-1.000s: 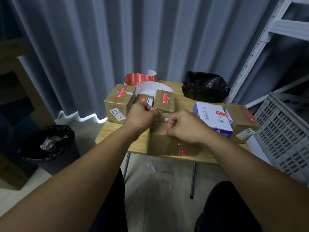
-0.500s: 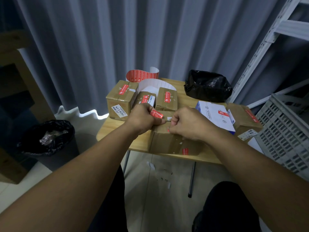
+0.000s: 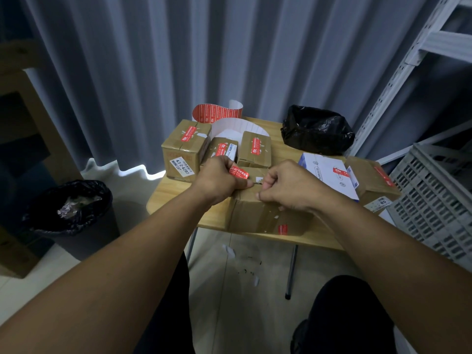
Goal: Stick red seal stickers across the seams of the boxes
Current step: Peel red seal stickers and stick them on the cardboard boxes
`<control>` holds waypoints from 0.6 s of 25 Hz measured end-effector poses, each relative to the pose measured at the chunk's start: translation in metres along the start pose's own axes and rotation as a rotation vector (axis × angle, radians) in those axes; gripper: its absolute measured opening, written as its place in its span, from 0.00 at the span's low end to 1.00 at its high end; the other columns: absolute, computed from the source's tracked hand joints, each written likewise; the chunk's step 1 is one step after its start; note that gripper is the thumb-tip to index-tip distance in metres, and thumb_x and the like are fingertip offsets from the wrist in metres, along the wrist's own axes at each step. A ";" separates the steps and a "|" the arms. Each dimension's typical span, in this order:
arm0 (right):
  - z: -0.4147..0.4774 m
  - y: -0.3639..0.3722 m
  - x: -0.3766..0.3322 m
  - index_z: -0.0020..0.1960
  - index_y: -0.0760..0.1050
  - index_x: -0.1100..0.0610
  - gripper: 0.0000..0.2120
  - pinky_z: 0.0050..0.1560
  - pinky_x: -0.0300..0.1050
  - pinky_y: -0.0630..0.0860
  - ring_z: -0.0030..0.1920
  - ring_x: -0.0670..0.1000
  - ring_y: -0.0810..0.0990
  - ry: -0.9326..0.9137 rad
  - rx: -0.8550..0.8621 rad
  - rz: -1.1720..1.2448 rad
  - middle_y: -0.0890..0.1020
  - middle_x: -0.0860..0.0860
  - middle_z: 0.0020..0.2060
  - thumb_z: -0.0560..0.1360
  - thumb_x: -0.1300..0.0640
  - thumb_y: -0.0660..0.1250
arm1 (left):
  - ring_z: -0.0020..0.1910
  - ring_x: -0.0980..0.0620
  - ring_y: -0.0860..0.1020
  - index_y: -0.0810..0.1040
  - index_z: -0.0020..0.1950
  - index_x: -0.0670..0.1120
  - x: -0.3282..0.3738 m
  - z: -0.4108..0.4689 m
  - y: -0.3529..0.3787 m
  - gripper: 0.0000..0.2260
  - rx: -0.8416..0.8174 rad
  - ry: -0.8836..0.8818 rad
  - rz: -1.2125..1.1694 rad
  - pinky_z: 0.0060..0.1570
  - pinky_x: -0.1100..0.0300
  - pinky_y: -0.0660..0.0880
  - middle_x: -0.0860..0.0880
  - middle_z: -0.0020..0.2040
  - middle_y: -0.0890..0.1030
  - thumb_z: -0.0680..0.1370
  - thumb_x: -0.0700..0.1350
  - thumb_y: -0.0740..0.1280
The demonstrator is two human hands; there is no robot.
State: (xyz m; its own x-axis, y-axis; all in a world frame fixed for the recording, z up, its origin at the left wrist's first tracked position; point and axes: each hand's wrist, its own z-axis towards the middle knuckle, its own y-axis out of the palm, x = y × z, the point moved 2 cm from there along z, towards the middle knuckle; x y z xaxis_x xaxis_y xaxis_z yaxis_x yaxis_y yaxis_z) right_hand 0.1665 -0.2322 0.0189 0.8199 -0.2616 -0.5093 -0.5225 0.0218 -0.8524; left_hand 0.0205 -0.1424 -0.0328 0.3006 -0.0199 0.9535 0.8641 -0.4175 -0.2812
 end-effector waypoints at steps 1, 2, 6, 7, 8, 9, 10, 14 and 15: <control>0.000 0.000 0.000 0.40 0.82 0.57 0.06 0.36 0.45 0.79 0.29 0.48 0.80 -0.002 0.001 0.001 0.85 0.54 0.34 0.71 0.56 0.77 | 0.51 0.46 0.84 0.79 0.54 0.41 0.000 -0.001 0.000 0.20 -0.003 -0.001 -0.004 0.53 0.42 0.82 0.45 0.49 0.85 0.67 0.42 0.82; 0.000 0.001 0.001 0.40 0.82 0.57 0.06 0.37 0.46 0.80 0.29 0.48 0.80 -0.004 0.004 0.001 0.85 0.54 0.34 0.71 0.56 0.77 | 0.51 0.46 0.84 0.79 0.55 0.41 0.001 -0.002 0.000 0.20 -0.006 -0.003 -0.009 0.53 0.43 0.82 0.44 0.50 0.85 0.67 0.41 0.82; 0.000 0.003 0.003 0.39 0.82 0.56 0.05 0.38 0.49 0.81 0.29 0.48 0.79 -0.025 0.057 -0.006 0.85 0.54 0.33 0.71 0.57 0.76 | 0.52 0.44 0.84 0.78 0.55 0.39 0.002 -0.004 0.001 0.18 -0.008 0.002 -0.035 0.54 0.44 0.82 0.43 0.50 0.85 0.69 0.39 0.80; 0.000 0.003 0.005 0.39 0.82 0.56 0.04 0.40 0.51 0.82 0.30 0.49 0.80 -0.030 0.060 0.008 0.84 0.53 0.33 0.71 0.58 0.76 | 0.52 0.45 0.84 0.79 0.54 0.39 0.003 -0.004 0.001 0.18 -0.008 0.003 -0.035 0.54 0.44 0.82 0.43 0.50 0.85 0.69 0.39 0.80; 0.000 0.003 0.005 0.39 0.82 0.56 0.04 0.41 0.52 0.82 0.31 0.49 0.80 -0.031 0.052 0.032 0.84 0.53 0.33 0.71 0.58 0.75 | 0.52 0.45 0.84 0.79 0.54 0.39 0.002 -0.004 0.001 0.18 -0.006 0.000 -0.032 0.54 0.44 0.82 0.43 0.50 0.85 0.69 0.39 0.81; -0.001 0.002 0.005 0.39 0.82 0.57 0.05 0.41 0.53 0.82 0.32 0.48 0.80 -0.029 0.038 0.053 0.84 0.52 0.33 0.71 0.57 0.76 | 0.52 0.45 0.84 0.79 0.54 0.39 0.002 -0.004 0.001 0.18 -0.006 -0.001 -0.028 0.55 0.44 0.81 0.43 0.50 0.85 0.69 0.39 0.81; -0.001 0.002 0.005 0.39 0.82 0.56 0.05 0.41 0.52 0.81 0.33 0.49 0.80 -0.026 0.025 0.061 0.84 0.52 0.33 0.70 0.56 0.76 | 0.52 0.45 0.84 0.79 0.54 0.40 0.002 -0.003 0.001 0.18 -0.005 -0.001 -0.027 0.55 0.43 0.81 0.43 0.50 0.85 0.68 0.39 0.81; 0.000 0.004 0.005 0.38 0.82 0.55 0.06 0.43 0.51 0.81 0.36 0.50 0.81 -0.003 0.022 0.067 0.84 0.52 0.34 0.70 0.55 0.77 | 0.52 0.44 0.84 0.79 0.54 0.40 -0.001 -0.002 0.001 0.19 -0.001 0.004 -0.035 0.55 0.41 0.81 0.43 0.49 0.85 0.67 0.40 0.81; 0.000 0.004 0.005 0.38 0.82 0.55 0.06 0.44 0.52 0.82 0.36 0.50 0.81 0.002 0.019 0.072 0.84 0.53 0.34 0.70 0.55 0.77 | 0.52 0.44 0.84 0.79 0.54 0.40 -0.001 -0.002 0.001 0.19 0.000 0.004 -0.036 0.55 0.42 0.81 0.43 0.49 0.85 0.68 0.40 0.81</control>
State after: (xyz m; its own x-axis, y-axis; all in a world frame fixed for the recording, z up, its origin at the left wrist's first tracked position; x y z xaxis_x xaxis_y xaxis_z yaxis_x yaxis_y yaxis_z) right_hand 0.1686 -0.2329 0.0132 0.7795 -0.2610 -0.5694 -0.5760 0.0587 -0.8154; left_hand 0.0206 -0.1451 -0.0336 0.2681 -0.0086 0.9633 0.8742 -0.4181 -0.2470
